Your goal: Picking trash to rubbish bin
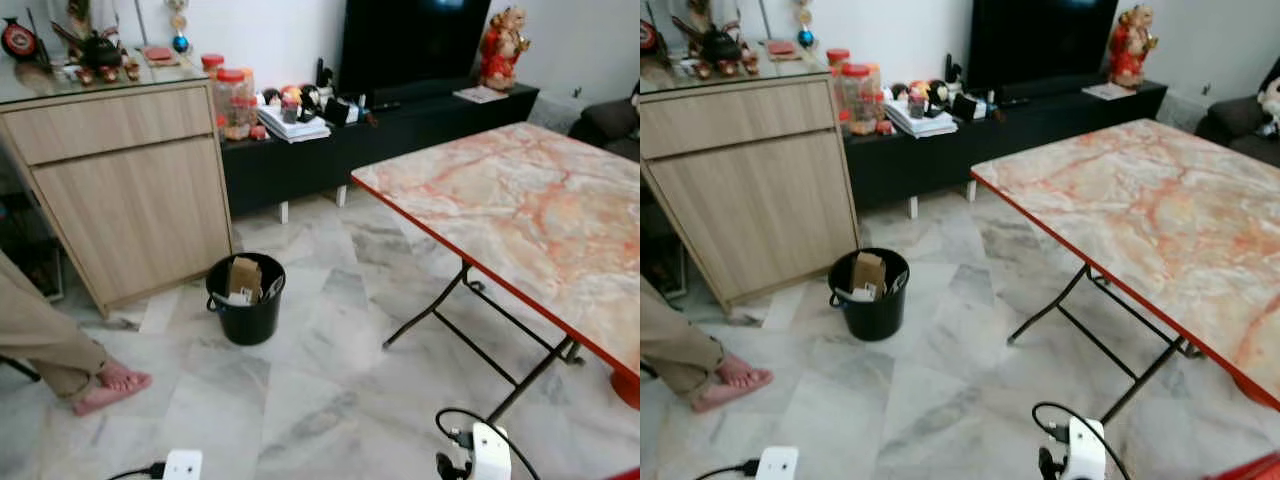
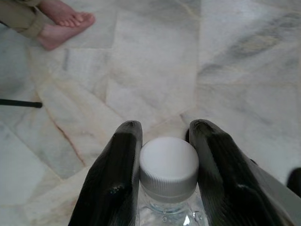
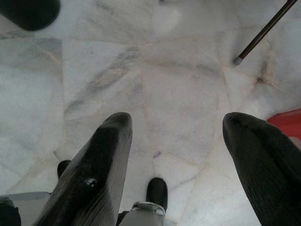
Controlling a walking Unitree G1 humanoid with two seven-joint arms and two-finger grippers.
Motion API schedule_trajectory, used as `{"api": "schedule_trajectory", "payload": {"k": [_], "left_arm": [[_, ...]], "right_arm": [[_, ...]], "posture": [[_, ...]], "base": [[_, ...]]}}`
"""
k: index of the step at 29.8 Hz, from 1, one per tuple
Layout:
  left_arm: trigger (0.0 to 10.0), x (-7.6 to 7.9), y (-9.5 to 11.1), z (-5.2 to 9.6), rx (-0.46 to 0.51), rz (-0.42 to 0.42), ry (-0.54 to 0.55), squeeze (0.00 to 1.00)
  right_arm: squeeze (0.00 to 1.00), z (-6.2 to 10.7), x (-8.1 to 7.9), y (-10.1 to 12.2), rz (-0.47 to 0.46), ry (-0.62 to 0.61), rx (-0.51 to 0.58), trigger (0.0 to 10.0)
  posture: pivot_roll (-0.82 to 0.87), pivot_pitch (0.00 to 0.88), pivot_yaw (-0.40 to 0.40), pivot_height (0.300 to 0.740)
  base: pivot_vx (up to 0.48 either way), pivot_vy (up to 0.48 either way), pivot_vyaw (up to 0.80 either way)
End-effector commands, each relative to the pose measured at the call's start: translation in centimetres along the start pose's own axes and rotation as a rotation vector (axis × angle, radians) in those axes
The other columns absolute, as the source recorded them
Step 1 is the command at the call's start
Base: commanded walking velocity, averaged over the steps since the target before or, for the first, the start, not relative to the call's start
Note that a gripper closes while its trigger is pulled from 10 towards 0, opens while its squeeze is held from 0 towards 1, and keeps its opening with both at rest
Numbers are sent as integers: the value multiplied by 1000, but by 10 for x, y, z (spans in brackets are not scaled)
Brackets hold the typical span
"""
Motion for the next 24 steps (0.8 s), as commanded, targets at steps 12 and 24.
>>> {"api": "schedule_trajectory", "payload": {"k": [12,24], "left_arm": [[10000,0,-7,1,-42,-7,6,0],[10000,-1,-10,2,-55,-4,9,0]], "right_arm": [[0,-1,4,9,27,-27,31,10000],[0,0,5,7,3,-28,27,10000]], "posture": [[-1,22,-92,740],[-5,32,-93,740]], "base": [[371,0,133],[480,0,400]]}}
Point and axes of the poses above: a point about 5 cm out from each wrist's last joint towards the gripper, its own z axis pointing back from the gripper into the wrist, its own y axis along the axis of the wrist's last joint, x = y × z, the point moved 1 cm from there along -z, pointing out of the wrist towards the gripper, and after that the axes turned 2 degrees about -z, right-handed, at the moved point
